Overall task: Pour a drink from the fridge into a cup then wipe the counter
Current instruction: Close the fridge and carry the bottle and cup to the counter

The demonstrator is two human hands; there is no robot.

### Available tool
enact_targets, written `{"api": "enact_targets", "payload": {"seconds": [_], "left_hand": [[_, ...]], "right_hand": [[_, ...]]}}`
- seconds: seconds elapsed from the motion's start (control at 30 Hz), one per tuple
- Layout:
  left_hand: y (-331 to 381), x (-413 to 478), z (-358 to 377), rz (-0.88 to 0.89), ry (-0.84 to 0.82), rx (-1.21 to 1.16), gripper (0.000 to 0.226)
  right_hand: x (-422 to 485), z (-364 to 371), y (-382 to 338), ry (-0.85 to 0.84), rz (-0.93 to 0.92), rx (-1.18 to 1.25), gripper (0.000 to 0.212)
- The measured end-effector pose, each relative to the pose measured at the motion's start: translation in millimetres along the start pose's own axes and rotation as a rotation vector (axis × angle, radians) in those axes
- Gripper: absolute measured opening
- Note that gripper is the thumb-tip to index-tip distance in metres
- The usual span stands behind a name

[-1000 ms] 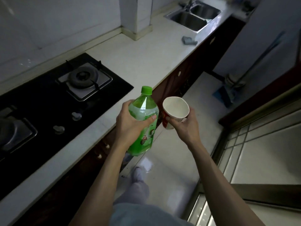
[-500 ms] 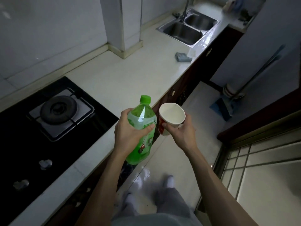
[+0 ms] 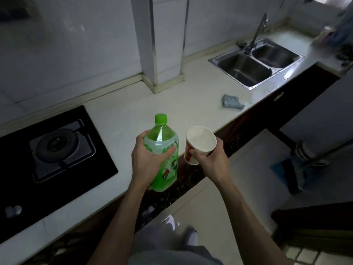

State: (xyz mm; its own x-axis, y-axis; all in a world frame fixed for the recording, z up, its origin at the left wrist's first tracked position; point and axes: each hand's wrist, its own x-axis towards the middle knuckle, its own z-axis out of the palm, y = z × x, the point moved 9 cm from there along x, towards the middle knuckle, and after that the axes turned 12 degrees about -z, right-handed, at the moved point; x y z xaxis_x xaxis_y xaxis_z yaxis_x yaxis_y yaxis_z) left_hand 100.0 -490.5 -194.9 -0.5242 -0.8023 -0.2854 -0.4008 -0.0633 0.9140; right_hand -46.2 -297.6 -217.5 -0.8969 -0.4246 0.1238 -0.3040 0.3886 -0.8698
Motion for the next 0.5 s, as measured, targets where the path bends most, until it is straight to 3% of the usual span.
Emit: {"api": "enact_targets", "payload": {"seconds": [0.5], "left_hand": [[2,108,80,-0.116,0.135,-0.029,0.072]], "right_hand": [[173,40,46,-0.233,-0.035,0.007,0.079]]}}
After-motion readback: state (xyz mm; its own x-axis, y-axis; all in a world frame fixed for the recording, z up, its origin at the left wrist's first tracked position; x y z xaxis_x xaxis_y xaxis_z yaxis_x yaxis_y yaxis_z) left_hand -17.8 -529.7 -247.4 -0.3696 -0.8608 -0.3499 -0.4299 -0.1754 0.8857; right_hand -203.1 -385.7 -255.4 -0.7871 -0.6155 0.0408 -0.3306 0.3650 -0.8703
